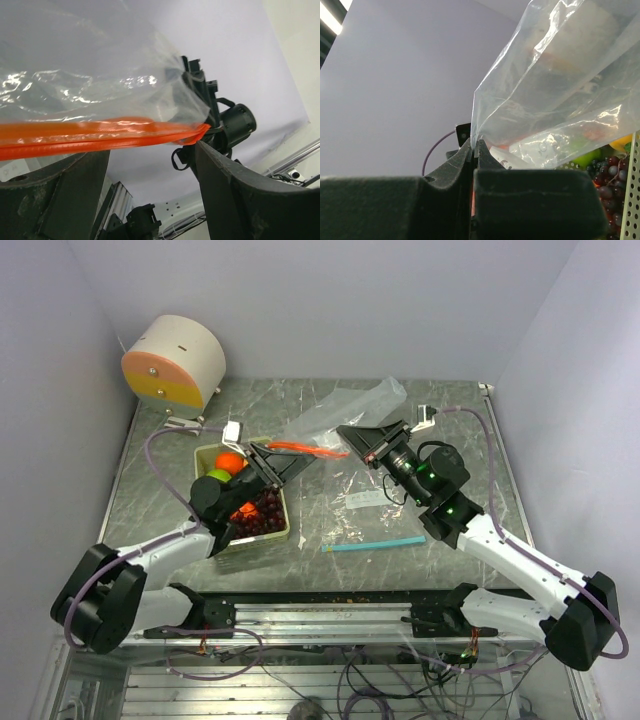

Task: Place the food in the zip-top bag and seal the zipper
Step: Open the zipper of the food storage bag, then move the bin to the center of the board.

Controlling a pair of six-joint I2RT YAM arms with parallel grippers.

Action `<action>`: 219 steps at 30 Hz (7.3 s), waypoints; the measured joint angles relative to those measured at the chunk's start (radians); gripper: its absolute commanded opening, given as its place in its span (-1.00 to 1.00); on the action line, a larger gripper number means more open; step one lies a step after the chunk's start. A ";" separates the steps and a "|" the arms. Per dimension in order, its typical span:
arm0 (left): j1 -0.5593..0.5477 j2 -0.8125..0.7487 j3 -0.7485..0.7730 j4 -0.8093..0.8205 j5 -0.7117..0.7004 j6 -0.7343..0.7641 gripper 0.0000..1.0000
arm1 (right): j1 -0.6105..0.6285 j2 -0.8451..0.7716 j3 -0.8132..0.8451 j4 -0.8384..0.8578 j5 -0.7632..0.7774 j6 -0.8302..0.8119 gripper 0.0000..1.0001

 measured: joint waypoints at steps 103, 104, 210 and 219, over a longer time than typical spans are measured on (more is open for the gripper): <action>-0.043 -0.066 0.608 -1.695 0.092 1.067 -0.86 | 0.102 0.248 0.239 -0.383 -0.243 -0.755 -0.64; -0.043 -0.067 0.607 -1.695 0.092 1.067 -0.86 | 0.103 0.248 0.239 -0.383 -0.236 -0.757 -0.88; -0.056 -0.398 0.881 -2.158 -1.292 1.077 -0.86 | 0.243 0.463 0.330 -0.611 0.177 -0.677 0.27; -0.056 -0.430 0.880 -2.185 -1.332 1.073 -0.86 | 0.241 0.591 0.316 -0.573 0.037 -0.660 0.10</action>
